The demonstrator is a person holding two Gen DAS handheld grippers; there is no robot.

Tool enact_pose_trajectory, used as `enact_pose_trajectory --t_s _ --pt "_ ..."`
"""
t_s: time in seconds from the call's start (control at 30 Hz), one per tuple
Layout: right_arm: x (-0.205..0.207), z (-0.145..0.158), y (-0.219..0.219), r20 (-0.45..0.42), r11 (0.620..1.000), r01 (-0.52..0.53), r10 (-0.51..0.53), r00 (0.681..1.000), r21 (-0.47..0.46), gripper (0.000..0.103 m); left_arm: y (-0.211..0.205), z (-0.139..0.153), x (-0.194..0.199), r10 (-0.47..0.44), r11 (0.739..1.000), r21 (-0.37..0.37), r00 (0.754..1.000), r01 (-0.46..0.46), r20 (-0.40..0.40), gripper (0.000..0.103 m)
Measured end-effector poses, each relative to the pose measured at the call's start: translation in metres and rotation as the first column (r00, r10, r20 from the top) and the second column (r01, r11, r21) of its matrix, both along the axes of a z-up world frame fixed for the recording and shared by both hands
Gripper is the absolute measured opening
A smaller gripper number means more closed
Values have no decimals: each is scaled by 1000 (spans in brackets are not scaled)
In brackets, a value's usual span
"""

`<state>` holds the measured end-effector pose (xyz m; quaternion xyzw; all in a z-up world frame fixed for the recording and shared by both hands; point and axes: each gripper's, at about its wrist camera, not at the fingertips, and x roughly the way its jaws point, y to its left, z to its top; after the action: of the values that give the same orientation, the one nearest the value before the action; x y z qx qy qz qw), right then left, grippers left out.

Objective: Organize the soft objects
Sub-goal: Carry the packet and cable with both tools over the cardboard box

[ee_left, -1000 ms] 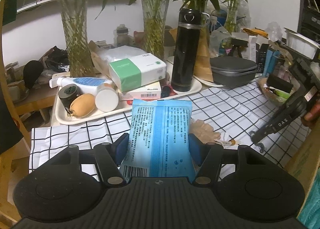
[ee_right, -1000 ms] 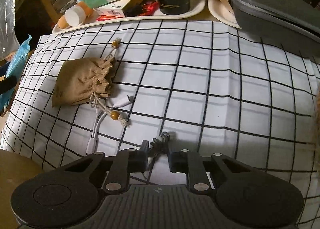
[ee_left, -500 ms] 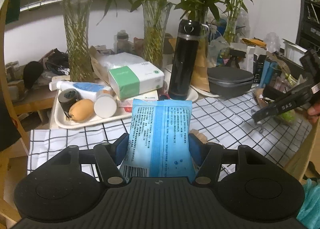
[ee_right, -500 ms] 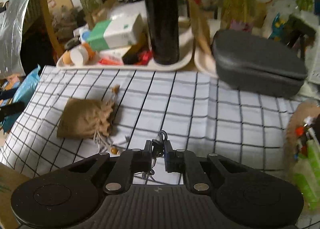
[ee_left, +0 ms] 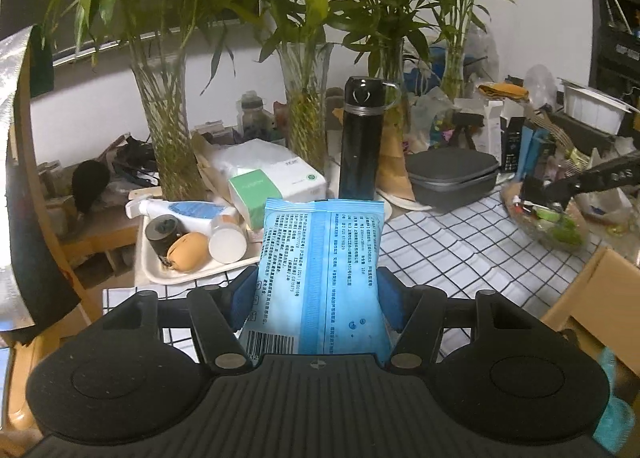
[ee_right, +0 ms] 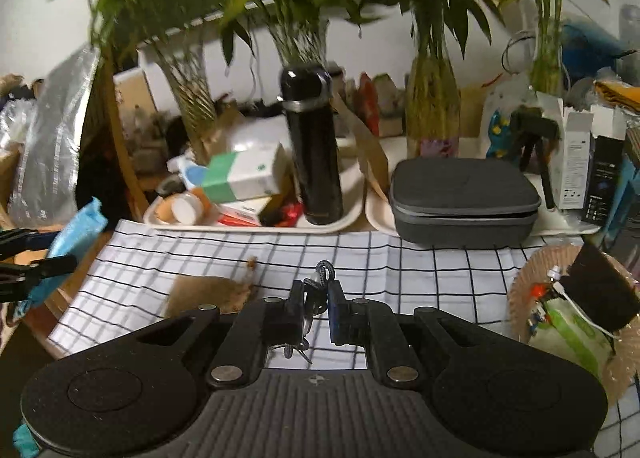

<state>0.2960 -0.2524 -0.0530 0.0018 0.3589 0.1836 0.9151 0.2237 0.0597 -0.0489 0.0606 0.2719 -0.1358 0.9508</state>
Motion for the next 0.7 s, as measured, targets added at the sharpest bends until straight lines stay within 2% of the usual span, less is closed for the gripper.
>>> enact_pose_trajectory --t_s 0.23,0.53,0.7 --pt "-46 17 14 22 998 -68 68 997 18 14 -12 22 -28 39 998 52 999 -39 -1 61" --pt "-93 39 29 42 994 -114 114 993 -8 14 -21 49 -69 35 999 36 999 -35 -8 61" --pt "-118 41 32 43 990 -139 139 989 -17 14 -30 54 -88 12 1000 19 1000 -12 -29 61"
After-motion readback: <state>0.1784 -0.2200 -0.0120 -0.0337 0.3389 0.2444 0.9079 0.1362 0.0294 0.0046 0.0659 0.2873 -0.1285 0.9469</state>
